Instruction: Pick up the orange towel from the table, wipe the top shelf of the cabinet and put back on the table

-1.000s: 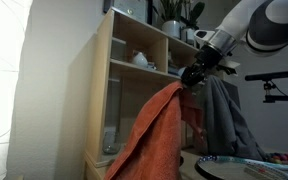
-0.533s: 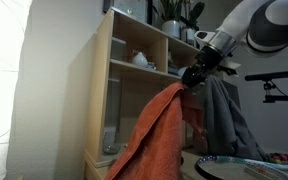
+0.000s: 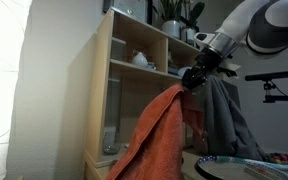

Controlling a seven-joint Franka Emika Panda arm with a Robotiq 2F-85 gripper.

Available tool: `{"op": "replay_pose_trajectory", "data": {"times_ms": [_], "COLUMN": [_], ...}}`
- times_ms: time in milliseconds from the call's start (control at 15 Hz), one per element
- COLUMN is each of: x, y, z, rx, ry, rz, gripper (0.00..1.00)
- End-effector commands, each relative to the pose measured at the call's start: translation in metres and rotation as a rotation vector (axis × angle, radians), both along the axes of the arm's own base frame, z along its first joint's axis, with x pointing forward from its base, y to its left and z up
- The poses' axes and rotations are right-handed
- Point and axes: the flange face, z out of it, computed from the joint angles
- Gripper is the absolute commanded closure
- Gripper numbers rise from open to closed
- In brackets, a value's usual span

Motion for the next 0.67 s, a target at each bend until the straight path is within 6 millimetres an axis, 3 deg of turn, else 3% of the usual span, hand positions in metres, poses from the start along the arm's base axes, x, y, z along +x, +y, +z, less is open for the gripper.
{"op": "replay_pose_trajectory", "data": {"times_ms": [0, 333, 600], "x": [-0.006, -0.014, -0.030], "y": [0.003, 0.011, 0.014], "z": [0.013, 0.033, 0.061], "rx": [-0.001, 0.021, 0.055], "ry": [-0.023, -0.072, -0.182], "rz": [0.010, 0.026, 0.037], "gripper": [0.98, 0.98, 0.98]}}
